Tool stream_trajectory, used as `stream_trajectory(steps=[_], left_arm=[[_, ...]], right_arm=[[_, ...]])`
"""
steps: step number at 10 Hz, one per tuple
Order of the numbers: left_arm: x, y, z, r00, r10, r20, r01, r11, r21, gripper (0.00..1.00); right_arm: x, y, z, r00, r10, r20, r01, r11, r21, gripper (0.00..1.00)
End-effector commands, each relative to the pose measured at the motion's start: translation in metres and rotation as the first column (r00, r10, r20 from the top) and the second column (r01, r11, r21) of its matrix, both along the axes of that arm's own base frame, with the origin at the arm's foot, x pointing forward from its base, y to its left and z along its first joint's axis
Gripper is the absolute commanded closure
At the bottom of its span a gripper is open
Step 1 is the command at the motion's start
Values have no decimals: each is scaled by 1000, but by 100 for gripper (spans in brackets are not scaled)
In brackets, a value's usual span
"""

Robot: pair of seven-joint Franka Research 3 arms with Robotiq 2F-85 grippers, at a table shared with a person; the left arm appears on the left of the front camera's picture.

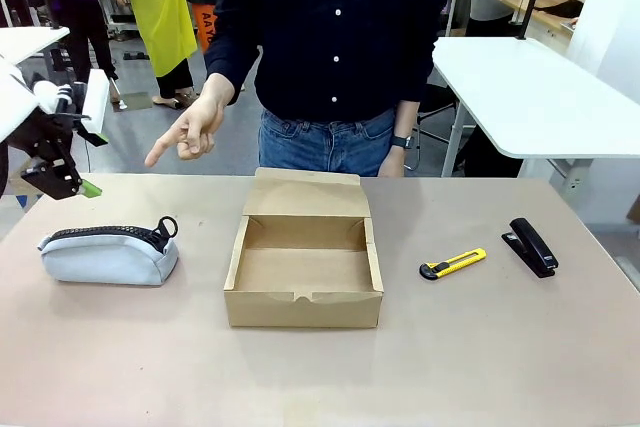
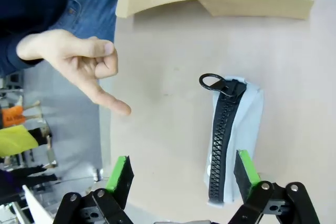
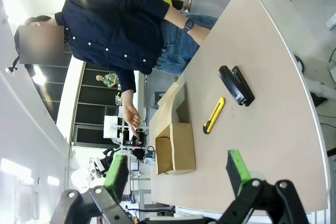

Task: Pack the items into the box.
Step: Pick up the item specified by the human and place it in the Mailer Box.

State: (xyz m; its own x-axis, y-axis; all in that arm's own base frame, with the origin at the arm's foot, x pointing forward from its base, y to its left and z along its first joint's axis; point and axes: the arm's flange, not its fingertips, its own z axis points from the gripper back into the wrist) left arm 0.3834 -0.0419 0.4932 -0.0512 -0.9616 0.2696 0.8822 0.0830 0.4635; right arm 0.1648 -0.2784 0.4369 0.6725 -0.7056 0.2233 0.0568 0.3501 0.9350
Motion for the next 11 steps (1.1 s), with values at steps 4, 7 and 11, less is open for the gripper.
stream_trajectory(steps=[4, 7, 11], left_arm=[[7, 32, -24, 972, -135, -195, 155, 984, 91, 0], [17, 26, -33, 931, -37, -362, 116, 973, 198, 0], [31, 21, -43, 943, 102, -317, -29, 973, 227, 0]], right_arm=[[2, -1, 2, 999, -3, 34, 3, 1000, -7, 0], [2, -1, 2, 999, -3, 34, 3, 1000, -7, 0], [2, -1, 2, 999, -3, 34, 3, 1000, -7, 0]])
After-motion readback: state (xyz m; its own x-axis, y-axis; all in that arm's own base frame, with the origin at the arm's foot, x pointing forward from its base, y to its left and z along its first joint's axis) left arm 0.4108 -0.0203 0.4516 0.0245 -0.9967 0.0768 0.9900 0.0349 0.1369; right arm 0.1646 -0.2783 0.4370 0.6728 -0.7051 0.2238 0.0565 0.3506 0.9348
